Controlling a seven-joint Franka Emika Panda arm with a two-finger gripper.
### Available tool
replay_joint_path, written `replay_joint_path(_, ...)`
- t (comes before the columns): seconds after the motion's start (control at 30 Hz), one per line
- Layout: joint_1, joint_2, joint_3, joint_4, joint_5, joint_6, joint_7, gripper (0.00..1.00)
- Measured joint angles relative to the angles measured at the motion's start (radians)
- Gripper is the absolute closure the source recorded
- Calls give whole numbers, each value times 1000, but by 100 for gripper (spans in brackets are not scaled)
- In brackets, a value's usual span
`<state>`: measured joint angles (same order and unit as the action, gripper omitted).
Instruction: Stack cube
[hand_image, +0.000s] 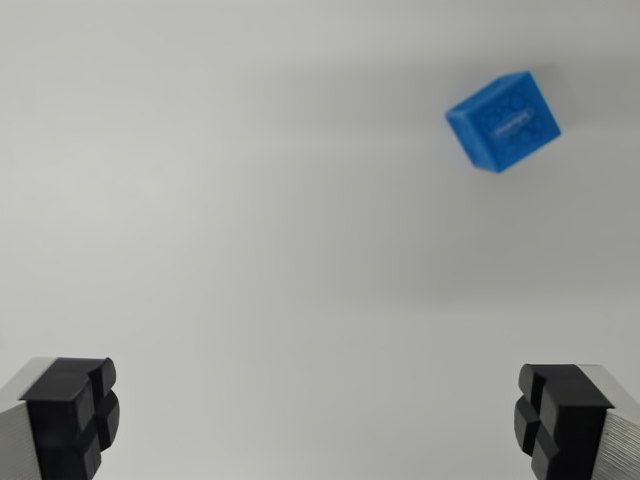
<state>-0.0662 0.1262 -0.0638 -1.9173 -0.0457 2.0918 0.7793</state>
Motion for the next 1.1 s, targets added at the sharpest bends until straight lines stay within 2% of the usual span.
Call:
replay_joint_path(0.5,-23,42,-6,-2,12,40,-96,0)
replay_joint_path(1.1,-74,131,-8,7,34,110,-281,0)
